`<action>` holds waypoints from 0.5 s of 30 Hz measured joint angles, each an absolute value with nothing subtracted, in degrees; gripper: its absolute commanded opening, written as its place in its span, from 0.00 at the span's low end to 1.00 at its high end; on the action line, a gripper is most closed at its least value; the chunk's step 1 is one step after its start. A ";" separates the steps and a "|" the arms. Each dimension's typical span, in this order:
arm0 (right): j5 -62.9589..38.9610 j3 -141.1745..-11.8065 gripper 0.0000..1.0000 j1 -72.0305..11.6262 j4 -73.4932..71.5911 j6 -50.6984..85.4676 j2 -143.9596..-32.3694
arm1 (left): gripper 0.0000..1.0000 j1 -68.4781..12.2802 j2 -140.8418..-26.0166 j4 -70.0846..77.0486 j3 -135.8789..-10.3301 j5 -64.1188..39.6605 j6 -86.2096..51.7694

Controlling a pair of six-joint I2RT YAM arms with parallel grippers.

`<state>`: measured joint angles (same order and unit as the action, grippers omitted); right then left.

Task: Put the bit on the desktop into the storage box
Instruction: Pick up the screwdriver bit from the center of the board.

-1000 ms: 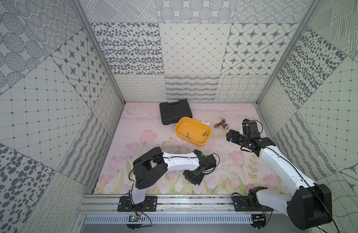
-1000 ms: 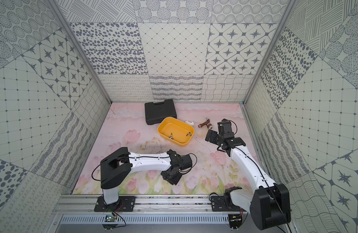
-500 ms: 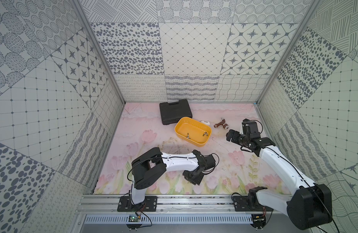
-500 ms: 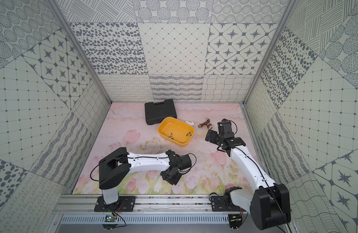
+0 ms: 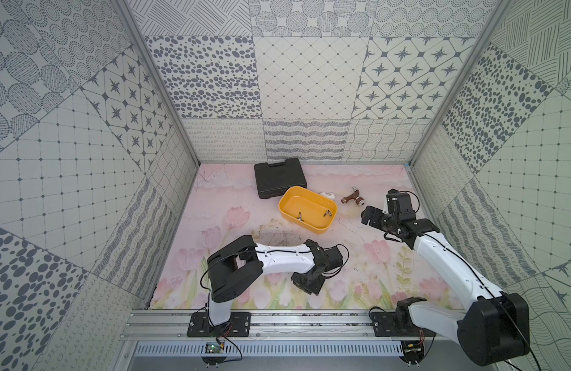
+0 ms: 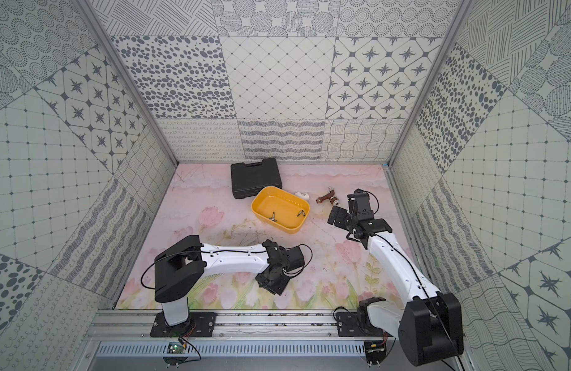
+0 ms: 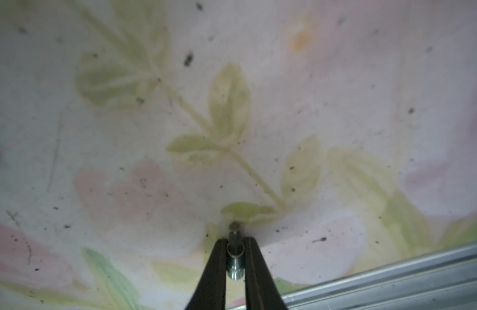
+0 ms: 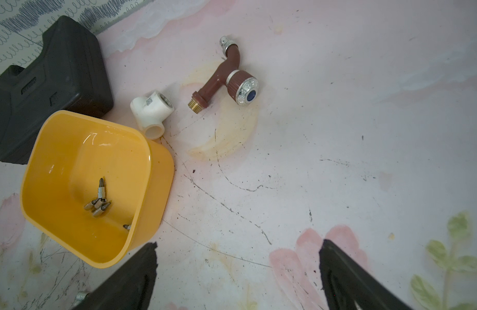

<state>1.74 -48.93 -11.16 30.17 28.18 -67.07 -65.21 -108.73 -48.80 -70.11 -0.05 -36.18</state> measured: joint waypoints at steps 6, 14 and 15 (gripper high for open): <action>1.76 -48.77 0.97 -11.16 30.17 28.34 -66.41 | 0.14 -65.08 -108.38 -48.60 -69.89 -0.10 -36.18; 1.76 -48.62 0.97 -11.11 30.17 28.34 -65.17 | 0.13 -62.72 -106.21 -48.66 -69.41 2.79 -35.70; 1.76 -48.62 0.97 -11.09 30.15 28.34 -65.01 | 0.13 -62.33 -105.67 -48.69 -69.52 3.25 -35.48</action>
<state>1.76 -48.62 -11.09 30.15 28.34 -65.01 -62.33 -105.67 -48.69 -69.52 3.25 -35.48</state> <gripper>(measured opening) 0.966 0.142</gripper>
